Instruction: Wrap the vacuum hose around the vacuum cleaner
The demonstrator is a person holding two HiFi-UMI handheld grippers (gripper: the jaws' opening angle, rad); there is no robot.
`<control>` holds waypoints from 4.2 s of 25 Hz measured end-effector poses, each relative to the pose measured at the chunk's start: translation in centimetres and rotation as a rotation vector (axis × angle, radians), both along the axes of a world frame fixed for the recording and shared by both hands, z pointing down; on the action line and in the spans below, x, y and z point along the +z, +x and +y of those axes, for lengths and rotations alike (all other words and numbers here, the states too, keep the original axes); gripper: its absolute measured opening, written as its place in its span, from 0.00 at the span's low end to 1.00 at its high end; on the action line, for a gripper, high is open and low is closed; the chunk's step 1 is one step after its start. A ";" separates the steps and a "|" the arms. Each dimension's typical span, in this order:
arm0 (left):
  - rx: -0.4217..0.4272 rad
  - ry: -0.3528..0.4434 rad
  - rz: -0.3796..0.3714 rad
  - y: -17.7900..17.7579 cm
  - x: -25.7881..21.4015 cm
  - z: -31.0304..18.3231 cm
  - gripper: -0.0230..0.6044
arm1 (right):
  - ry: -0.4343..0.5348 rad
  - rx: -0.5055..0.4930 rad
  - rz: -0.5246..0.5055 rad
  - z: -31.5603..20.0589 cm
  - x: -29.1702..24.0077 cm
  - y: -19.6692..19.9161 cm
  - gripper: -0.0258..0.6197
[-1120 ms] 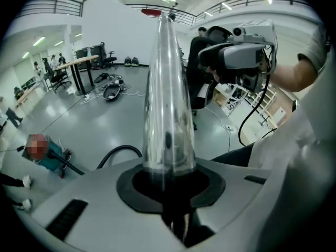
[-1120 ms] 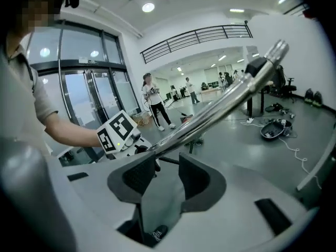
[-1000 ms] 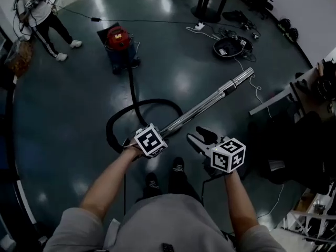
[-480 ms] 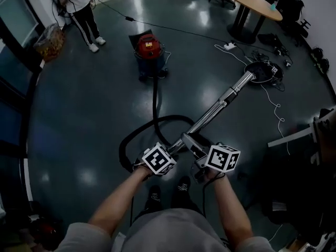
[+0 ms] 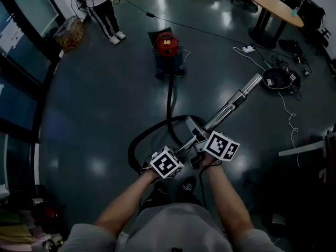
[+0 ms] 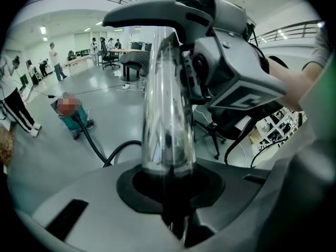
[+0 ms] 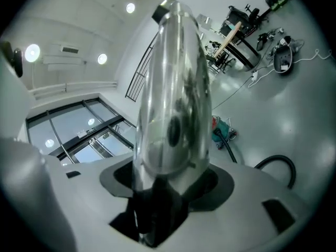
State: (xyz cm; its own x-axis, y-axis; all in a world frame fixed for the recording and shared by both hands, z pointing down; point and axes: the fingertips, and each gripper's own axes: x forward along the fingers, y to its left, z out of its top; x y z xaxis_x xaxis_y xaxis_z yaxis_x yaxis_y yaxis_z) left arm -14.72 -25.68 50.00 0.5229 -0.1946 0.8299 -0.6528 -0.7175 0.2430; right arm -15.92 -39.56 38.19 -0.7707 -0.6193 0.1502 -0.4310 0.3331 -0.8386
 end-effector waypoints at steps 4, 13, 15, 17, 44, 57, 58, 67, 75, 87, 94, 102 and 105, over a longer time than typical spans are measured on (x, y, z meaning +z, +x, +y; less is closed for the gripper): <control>-0.049 -0.001 -0.019 0.5 0.1 0.0 0.17 | -0.032 0.048 0.000 -0.5 0.2 0.6 0.34; -0.065 -0.007 -0.004 0.5 0.5 -0.2 0.17 | -0.079 0.110 0.123 -1.0 1.3 0.8 0.12; -0.046 -0.001 0.023 0.7 0.3 -0.4 0.17 | -0.081 0.125 0.136 -1.2 1.1 0.9 0.11; -0.025 0.011 0.053 0.9 -0.2 -0.8 0.17 | -0.066 0.134 0.160 -1.5 0.5 0.8 0.10; 0.513 0.477 0.115 -10.1 -11.7 -15.9 0.51 | 0.086 -0.067 0.648 -7.8 -2.2 -5.6 0.10; 0.523 0.890 -0.138 -10.3 -21.2 -23.2 0.50 | 0.151 -0.379 0.807 -10.2 0.0 -6.7 0.10; 0.518 0.919 -0.165 -10.3 -21.9 -23.6 0.50 | 0.158 -0.418 0.815 -10.3 0.3 -6.9 0.10; 0.503 0.988 -0.450 -9.4 -24.8 -26.9 0.50 | 0.240 -0.741 0.870 -11.7 2.3 -7.6 0.10; 0.529 0.794 -0.623 -8.6 -21.9 -27.9 0.50 | 0.366 -1.072 0.953 -12.3 3.9 -7.1 0.10; 0.527 0.453 -0.692 -9.8 -15.6 -27.3 0.50 | 0.512 -1.405 1.084 -11.7 6.9 -6.6 0.10; 0.585 0.334 -0.599 -9.3 -11.6 -27.5 0.50 | 0.574 -1.464 1.185 -12.7 7.9 -6.0 0.10; 0.731 0.197 -0.514 -11.3 -5.9 -28.3 0.50 | 0.550 -1.477 1.275 -14.9 9.9 -6.4 0.10; 0.761 0.137 -0.488 -12.8 -4.4 -28.9 0.44 | 0.503 -1.490 1.295 -15.9 10.6 -7.3 0.10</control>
State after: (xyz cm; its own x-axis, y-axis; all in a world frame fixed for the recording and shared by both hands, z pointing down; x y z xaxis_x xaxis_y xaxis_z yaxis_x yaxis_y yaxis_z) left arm -27.53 -54.62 45.58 0.1478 -0.0541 0.9875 0.0002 -0.9985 -0.0547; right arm -23.23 -55.45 48.81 -0.2209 0.1098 0.9691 0.1927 0.9790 -0.0670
